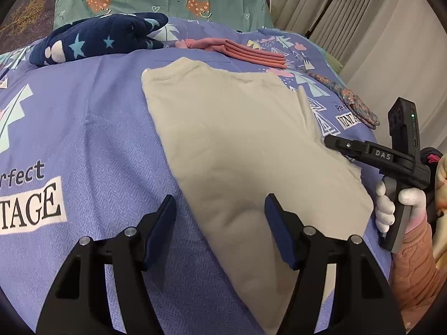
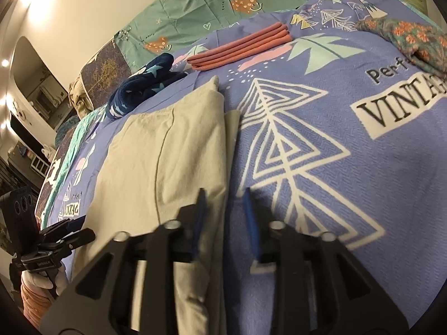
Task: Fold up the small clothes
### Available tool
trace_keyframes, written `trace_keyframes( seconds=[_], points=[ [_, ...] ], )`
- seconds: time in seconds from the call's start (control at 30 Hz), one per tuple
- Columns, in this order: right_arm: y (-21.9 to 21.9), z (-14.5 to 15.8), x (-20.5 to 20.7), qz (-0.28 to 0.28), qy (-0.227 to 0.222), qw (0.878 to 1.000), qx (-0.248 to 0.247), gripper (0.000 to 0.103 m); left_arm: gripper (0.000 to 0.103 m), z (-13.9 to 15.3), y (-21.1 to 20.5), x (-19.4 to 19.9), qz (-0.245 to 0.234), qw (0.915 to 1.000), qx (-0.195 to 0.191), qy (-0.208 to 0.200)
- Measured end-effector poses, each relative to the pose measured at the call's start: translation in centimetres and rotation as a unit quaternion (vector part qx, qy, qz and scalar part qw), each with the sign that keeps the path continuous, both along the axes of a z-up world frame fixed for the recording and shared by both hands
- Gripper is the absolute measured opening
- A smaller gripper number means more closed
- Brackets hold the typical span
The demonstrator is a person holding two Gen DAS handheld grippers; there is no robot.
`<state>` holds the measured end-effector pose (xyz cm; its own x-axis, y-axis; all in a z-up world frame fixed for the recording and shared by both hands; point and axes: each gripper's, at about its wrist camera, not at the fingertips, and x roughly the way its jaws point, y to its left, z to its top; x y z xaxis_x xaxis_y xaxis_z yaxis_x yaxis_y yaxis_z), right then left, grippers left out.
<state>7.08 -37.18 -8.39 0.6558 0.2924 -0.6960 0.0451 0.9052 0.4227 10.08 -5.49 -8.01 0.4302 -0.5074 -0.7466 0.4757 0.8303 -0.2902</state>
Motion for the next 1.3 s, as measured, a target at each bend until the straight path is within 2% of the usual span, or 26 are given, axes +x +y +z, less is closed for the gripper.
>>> trace_keyframes(
  seconds=[0.2,0.6,0.8,0.9,1.0,1.07,1.13,1.23,1.27,1.3],
  points=[
    [-0.6,1.3,-0.4,0.016,-0.002,1.000,-0.003,0.054,0.068,-0.1,0.0,-0.1,0.004,1.0000,-0.004,-0.002],
    [-1.5,-0.1,0.2,0.062,0.031,0.997,0.042,0.061,0.079,-0.5,-0.1,0.1,-0.014,0.9996,-0.024,0.001],
    [-0.4,-0.4,2.0,0.116,0.022,0.993,0.018,0.072,0.084,-0.5,-0.6,1.3,-0.029,0.9989,-0.033,0.017],
    [-0.1,-0.6,3.3,0.137,0.020,0.990,0.027,0.073,0.084,-0.3,-1.0,2.7,-0.046,0.9978,-0.035,0.031],
    [0.0,-0.8,4.7,0.165,0.014,0.985,0.053,0.073,0.074,-0.5,-1.3,4.5,-0.058,0.9964,-0.044,0.042],
    [0.2,-0.9,5.7,0.179,0.012,0.981,0.070,0.070,0.060,-0.9,-1.2,5.9,-0.057,0.9950,-0.063,0.052],
    [0.6,-1.0,6.9,0.189,0.014,0.979,0.078,0.065,0.050,-1.4,-1.1,7.3,-0.051,0.9927,-0.087,0.066],
    [1.2,-1.0,8.4,0.193,0.016,0.978,0.074,0.051,0.034,-1.8,-1.1,8.9,-0.043,0.9896,-0.109,0.083],
    [1.4,-1.0,8.7,0.188,0.018,0.979,0.070,0.039,0.031,-1.8,-1.2,8.9,-0.042,0.9897,-0.109,0.083],
    [1.6,-0.9,8.8,0.181,0.022,0.981,0.063,0.033,0.031,-1.6,-1.3,8.8,-0.041,0.9908,-0.103,0.077]
  ],
)
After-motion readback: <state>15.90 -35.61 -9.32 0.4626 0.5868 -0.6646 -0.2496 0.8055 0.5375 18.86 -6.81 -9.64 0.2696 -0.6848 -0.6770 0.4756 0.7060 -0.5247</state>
